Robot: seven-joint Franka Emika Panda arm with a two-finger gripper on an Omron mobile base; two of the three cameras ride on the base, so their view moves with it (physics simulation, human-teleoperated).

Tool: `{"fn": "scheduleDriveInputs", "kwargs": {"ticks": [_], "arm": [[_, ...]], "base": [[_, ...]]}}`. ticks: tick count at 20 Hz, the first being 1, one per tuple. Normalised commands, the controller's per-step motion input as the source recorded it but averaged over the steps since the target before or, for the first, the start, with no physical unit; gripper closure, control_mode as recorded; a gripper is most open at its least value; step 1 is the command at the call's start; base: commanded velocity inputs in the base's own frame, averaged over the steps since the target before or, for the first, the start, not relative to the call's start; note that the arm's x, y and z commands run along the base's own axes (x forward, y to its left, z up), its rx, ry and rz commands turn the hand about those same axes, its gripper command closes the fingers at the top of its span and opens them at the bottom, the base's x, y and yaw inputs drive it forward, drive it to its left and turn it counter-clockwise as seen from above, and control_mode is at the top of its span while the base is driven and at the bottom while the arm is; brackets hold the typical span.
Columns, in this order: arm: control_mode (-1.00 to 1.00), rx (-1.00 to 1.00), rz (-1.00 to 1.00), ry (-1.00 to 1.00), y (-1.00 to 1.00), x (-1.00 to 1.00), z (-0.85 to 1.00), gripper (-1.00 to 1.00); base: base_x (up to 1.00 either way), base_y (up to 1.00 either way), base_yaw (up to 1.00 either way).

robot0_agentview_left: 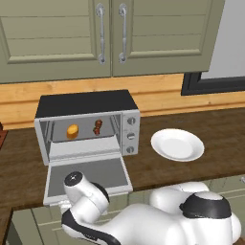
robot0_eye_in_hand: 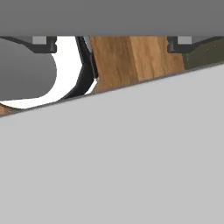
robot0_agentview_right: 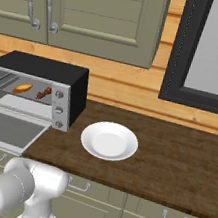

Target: Pick up the kebab skewer and baguette bread, and place them inside the toaster oven. Close the toaster oven door and start by setting the timer.

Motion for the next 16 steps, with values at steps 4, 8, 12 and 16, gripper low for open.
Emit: {"fn": "scheduleDriveInputs", "kwargs": {"ticks": [4, 8, 12, 16], "arm": [[-1.0, 0.0, 0.06, -0.07, 0.0, 0.14, -0.01, -1.0], [-1.0, 0.0, 0.07, -0.04, 0.0, 0.09, 0.2, -1.0], [-1.0, 0.0, 0.06, -0.03, 0.0, 0.25, 0.32, -1.0], [-1.0, 0.0, 0.07, -0.12, -0.03, 0.36, 0.25, -1.0]], "base": [[0.0, 0.0, 0.0], [0.0, 0.0, 0.0], [0.0, 0.0, 0.0], [0.0, 0.0, 0.0]]}}
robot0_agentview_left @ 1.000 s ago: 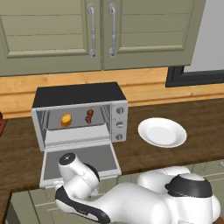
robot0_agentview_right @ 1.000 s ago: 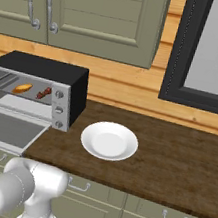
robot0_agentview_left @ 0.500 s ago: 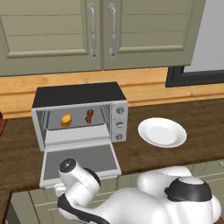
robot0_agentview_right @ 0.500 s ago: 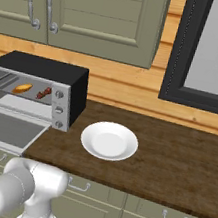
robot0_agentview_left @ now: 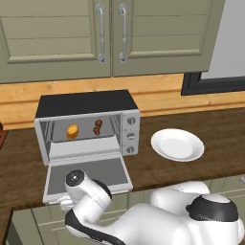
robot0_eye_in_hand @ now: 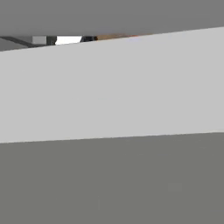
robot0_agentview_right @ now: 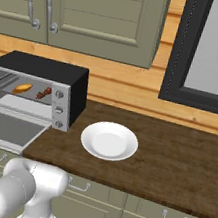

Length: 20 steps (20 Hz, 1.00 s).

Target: Pick up the kebab skewer and baguette bread, and place them inside the toaster oven. Close the toaster oven door and start by setting the timer.

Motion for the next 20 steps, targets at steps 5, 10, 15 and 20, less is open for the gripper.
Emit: {"fn": "scheduleDriveInputs", "kwargs": {"ticks": [5, 10, 15, 20], "arm": [[-1.0, 0.0, 0.08, -0.22, 0.0, 0.28, 0.0, -1.0], [-1.0, 0.0, 0.05, -0.11, -0.13, 0.56, 0.35, -1.0], [-1.0, 0.0, 0.02, -0.07, -0.12, 0.72, 0.49, -1.0], [-1.0, 0.01, 0.01, -0.07, -0.07, 0.81, 0.51, -1.0]], "base": [[0.0, 0.0, 0.0], [0.0, 0.0, 0.0], [0.0, 0.0, 0.0], [0.0, 0.0, 0.0]]}}
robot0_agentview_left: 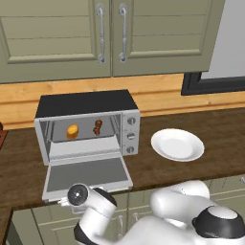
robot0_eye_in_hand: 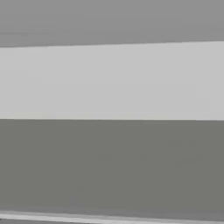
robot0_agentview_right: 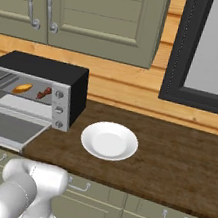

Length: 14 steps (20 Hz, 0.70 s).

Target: Pick up the kebab skewer and baguette bread, and place them inside the toaster oven. Close the toaster oven door and start by setting the timer.

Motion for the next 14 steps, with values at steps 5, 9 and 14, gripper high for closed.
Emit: {"fn": "scheduleDriveInputs", "kwargs": {"ticks": [5, 9, 14], "arm": [[-1.0, 0.01, 0.01, -0.04, -0.13, 0.89, 0.62, -1.0], [-1.0, 0.01, 0.0, -0.02, -0.13, 0.93, 0.7, -1.0], [-1.0, 0.01, 0.0, -0.01, -0.11, 0.96, 0.79, -1.0]], "base": [[0.0, 0.0, 0.0], [0.0, 0.0, 0.0], [0.0, 0.0, 0.0]]}}
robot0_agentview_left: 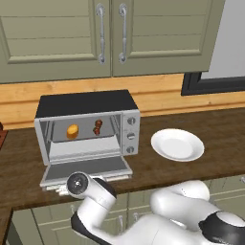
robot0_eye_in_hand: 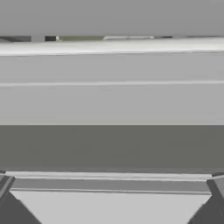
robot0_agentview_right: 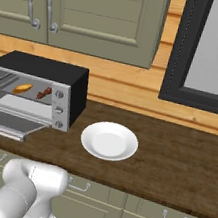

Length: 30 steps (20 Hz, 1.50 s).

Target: Pick up the kebab skewer and baguette bread, and place them inside the toaster oven. Close the toaster oven door and start by setting the timer.

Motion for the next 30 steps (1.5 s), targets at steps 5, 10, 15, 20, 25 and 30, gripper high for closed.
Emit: {"fn": "scheduleDriveInputs", "kwargs": {"ticks": [5, 10, 15, 20, 25, 30], "arm": [[-1.0, 0.0, 0.0, 0.0, -0.17, 1.0, 0.74, -1.0], [-1.0, 0.0, 0.0, 0.0, -0.16, 1.0, 0.51, -1.0], [-1.0, 0.0, 0.0, 0.0, -0.15, 0.96, 0.07, -1.0], [-1.0, 0.0, 0.0, 0.0, -0.1, 0.83, 0.05, -1.0], [-1.0, 0.0, 0.0, 0.0, -0.07, 0.5, 0.02, -1.0], [-1.0, 0.0, 0.0, 0.0, -0.06, 0.42, -0.01, -1.0]], "base": [[0.0, 0.0, 0.0], [0.0, 0.0, 0.0], [0.0, 0.0, 0.0], [0.0, 0.0, 0.0], [0.0, 0.0, 0.0], [0.0, 0.0, 0.0]]}}
